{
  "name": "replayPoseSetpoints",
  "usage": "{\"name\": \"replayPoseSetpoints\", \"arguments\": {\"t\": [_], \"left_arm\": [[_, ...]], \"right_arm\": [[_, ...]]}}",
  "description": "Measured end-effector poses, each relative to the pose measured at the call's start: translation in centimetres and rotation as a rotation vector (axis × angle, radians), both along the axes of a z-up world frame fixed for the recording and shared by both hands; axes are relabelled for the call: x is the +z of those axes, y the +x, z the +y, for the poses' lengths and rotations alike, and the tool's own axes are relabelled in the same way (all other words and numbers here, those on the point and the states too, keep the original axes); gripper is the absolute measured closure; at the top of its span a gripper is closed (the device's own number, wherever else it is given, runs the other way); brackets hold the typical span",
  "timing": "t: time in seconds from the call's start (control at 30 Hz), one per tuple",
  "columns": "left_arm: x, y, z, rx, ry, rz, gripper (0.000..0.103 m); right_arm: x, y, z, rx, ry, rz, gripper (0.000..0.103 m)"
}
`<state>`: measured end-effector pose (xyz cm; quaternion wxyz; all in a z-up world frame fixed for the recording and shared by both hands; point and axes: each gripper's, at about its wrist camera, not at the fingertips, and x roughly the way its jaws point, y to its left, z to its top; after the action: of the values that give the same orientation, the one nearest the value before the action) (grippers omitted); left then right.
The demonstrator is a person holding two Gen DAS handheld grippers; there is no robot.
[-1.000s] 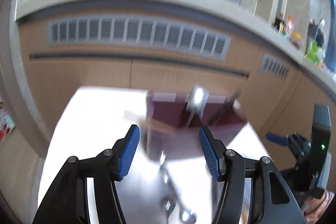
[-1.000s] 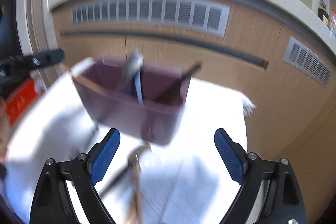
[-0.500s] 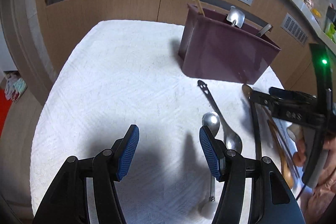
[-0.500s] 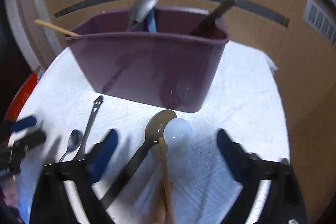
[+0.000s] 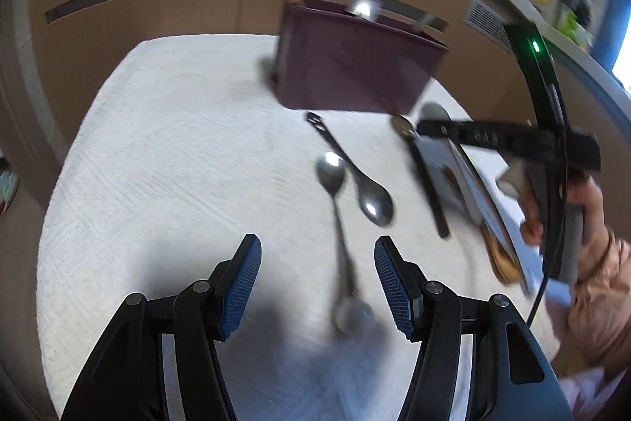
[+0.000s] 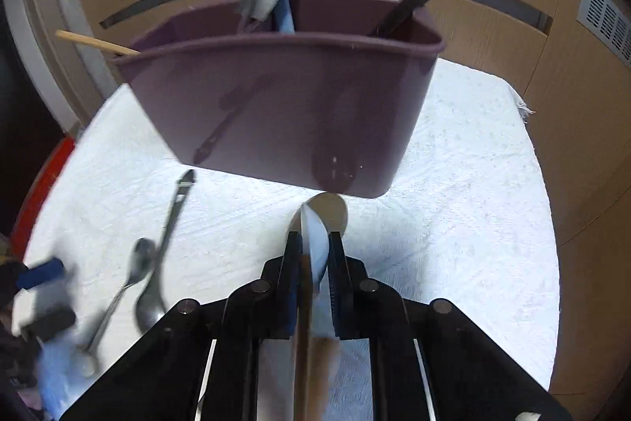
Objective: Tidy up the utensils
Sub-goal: 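Grasp the white plastic spoon with the right gripper, then grasp the white-handled metal spoon with the left gripper while the right holds the white spoon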
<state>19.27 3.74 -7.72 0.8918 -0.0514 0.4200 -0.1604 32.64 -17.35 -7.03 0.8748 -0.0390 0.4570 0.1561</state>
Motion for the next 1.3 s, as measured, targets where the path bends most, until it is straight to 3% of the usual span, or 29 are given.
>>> {"name": "replayPoseSetpoints", "arguments": {"t": [0.17,0.27,0.43,0.53,0.63,0.73,1.13,1.3], "left_arm": [[-0.2,-2.5,-2.1,-0.042,0.077,-0.03,0.042],[-0.4,-3.1,-2.4,-0.033,0.079,-0.029,0.043],[-0.2,-3.0,-2.1,-0.005,0.099,-0.029,0.045],[-1.0,-2.5,-1.9,0.013,0.106,0.014,0.055],[-1.5,-2.1,-2.0,0.029,0.102,0.024,0.059],[-1.3,-2.0,-2.2,0.045,0.134,0.008,0.081],[8.1,-3.6,-1.3,0.091,0.111,-0.251,0.081],[10.8,-3.8,-1.6,0.075,0.072,-0.297,0.081]], "right_arm": [[2.4,-3.7,-1.1,0.006,0.072,-0.035,0.093],[4.2,-5.8,-1.6,0.019,0.125,-0.053,0.094],[6.5,-7.8,-1.2,0.02,0.115,-0.12,0.094],[7.4,-8.1,-1.4,0.017,0.116,-0.144,0.094],[8.2,-8.8,-1.6,0.018,0.118,-0.167,0.094],[8.7,-9.3,-1.5,0.025,0.123,-0.175,0.094],[12.8,-11.9,-1.8,0.039,0.154,-0.274,0.094],[14.3,-12.8,-1.8,0.047,0.162,-0.314,0.094]]}}
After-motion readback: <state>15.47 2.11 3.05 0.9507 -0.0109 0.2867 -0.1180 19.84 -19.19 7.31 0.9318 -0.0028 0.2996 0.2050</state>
